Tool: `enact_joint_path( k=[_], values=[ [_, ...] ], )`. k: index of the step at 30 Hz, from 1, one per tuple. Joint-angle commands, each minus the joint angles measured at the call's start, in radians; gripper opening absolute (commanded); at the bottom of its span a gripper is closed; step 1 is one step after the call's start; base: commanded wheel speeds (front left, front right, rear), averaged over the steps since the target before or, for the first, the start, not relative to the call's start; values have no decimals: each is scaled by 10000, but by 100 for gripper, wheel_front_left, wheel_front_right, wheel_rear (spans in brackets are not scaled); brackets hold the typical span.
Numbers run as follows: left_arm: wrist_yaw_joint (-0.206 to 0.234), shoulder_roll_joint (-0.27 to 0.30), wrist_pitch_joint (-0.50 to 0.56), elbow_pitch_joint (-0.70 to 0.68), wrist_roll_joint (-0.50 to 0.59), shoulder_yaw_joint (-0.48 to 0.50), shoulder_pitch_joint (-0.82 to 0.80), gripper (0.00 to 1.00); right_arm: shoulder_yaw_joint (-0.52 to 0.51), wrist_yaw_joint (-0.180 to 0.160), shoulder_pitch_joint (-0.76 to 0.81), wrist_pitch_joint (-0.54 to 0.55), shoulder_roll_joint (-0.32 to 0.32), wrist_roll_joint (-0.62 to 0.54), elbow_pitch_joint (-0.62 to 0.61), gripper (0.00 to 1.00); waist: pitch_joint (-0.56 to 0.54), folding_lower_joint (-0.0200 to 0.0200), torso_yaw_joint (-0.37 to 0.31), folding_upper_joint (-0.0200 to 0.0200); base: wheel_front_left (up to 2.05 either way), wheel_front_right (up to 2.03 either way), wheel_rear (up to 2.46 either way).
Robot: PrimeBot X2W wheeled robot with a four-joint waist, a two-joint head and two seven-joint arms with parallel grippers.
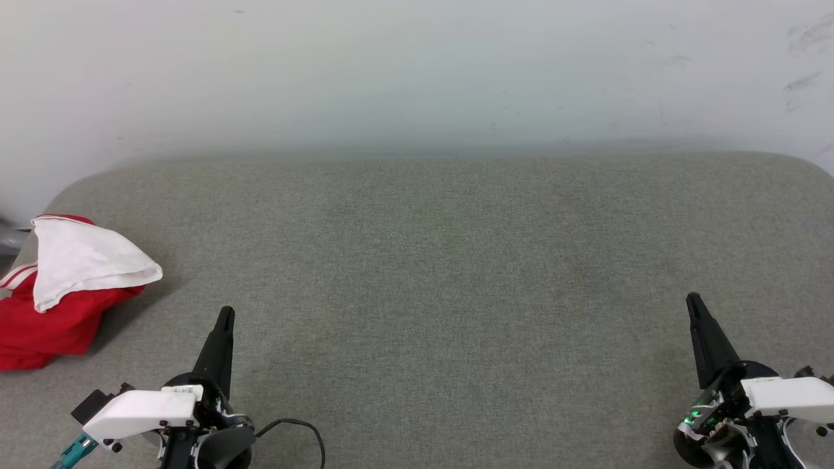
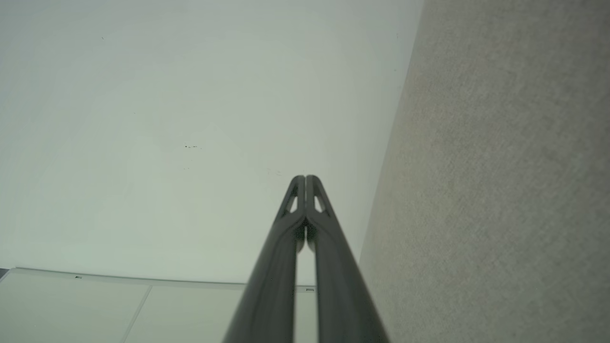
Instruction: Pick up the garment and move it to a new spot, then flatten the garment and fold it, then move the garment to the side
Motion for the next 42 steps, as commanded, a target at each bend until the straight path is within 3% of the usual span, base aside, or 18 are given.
enact_joint_path(
  k=[1,33,34,35,36,42],
  values=[
    [-30,-11,28,2,31,24,-70,0,6,-3,-103,-5,28,40,4,0,0,0,0,0,0,0,0],
    [-30,-11,25,2,27,24,-69,0,8,-3,-103,-6,28,40,4,0,0,0,0,0,0,0,0],
    [0,0,-2,-1,2,-7,-1,100,-1,0,0,-2,0,-3,-1,100,0,0,0,0,0,0,0],
    [2,-4,-10,41,6,-15,19,0,5,0,25,-8,2,-11,39,0,0,0,0,0,0,0,0],
    [4,-13,-16,118,7,-27,76,100,12,-2,89,-12,4,-13,128,100,1,0,0,0,0,0,0],
    [4,-24,-215,129,111,-114,266,100,143,-2,216,-211,9,-217,244,100,6,0,-5,0,0,0,0]
  ],
)
